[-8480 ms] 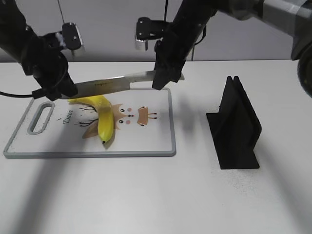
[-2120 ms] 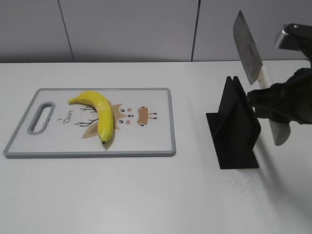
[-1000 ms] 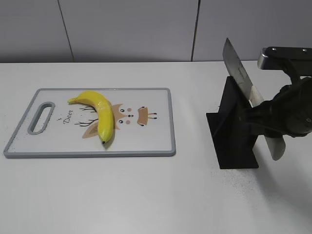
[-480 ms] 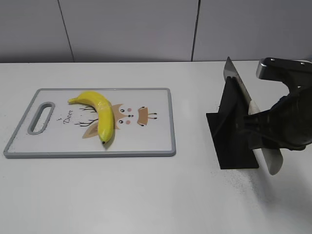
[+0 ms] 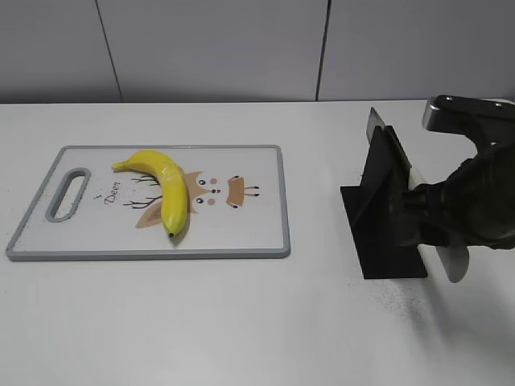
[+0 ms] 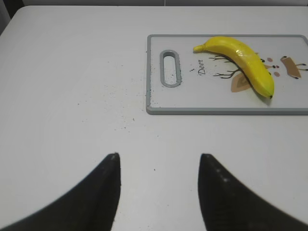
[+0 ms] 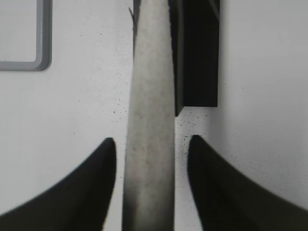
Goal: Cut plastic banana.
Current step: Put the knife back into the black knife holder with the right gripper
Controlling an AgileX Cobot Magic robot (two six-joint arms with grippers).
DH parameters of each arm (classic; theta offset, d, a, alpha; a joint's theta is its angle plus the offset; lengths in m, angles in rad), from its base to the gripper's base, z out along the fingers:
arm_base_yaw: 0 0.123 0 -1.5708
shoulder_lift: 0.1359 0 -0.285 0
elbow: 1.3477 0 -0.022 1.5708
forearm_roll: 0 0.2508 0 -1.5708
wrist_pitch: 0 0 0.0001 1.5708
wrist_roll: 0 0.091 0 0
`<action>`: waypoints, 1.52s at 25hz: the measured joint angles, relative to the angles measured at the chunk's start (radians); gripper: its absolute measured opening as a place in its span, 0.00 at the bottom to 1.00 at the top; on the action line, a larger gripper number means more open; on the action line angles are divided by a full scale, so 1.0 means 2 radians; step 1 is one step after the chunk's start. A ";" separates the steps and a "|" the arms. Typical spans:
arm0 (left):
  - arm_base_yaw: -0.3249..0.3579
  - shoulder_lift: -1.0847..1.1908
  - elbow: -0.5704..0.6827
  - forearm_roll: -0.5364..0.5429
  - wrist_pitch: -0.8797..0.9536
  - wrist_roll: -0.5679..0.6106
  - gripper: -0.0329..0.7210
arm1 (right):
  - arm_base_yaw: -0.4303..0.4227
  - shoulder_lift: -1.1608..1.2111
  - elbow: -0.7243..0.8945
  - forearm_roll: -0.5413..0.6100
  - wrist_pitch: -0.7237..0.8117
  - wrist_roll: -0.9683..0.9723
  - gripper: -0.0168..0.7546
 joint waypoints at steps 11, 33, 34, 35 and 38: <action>0.000 0.000 0.000 0.000 0.000 0.000 0.72 | 0.000 -0.055 -0.095 0.003 0.097 -0.065 0.82; 0.000 0.000 0.000 0.000 0.000 0.000 0.72 | 0.000 -0.564 0.007 0.006 0.250 -0.245 0.76; 0.000 0.000 0.000 0.000 0.000 0.000 0.72 | 0.000 -0.576 0.011 0.006 0.250 -0.245 0.76; 0.000 0.000 0.000 0.000 0.000 0.000 0.72 | 0.000 -0.588 0.016 0.006 0.250 -0.245 0.76; 0.000 0.000 0.000 0.000 0.000 0.000 0.72 | 0.000 -0.606 0.041 0.006 0.251 -0.245 0.76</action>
